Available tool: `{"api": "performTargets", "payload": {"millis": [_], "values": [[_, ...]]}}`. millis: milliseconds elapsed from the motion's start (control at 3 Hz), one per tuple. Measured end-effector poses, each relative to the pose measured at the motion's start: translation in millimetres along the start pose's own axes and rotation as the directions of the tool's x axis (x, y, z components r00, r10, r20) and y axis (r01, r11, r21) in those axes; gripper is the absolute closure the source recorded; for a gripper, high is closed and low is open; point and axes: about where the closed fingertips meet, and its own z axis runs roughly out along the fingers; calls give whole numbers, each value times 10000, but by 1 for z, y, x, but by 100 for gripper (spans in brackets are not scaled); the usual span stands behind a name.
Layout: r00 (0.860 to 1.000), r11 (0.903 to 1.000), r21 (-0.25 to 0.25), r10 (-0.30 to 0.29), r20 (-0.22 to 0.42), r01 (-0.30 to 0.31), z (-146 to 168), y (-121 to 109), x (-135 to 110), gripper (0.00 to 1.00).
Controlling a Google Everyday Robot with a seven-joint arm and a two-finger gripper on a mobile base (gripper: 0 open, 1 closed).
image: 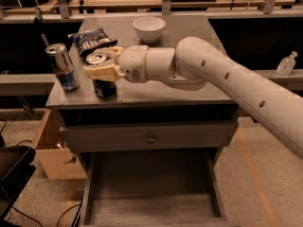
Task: Move pepsi can near redbull can
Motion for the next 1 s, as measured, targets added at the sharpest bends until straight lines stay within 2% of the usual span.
{"api": "performTargets", "payload": {"millis": [333,1000], "values": [[10000,10000,-50,-12,4,12,2,2,-1,85],[10000,9999,-135,-29,13,29,6,5,-2,38]]}}
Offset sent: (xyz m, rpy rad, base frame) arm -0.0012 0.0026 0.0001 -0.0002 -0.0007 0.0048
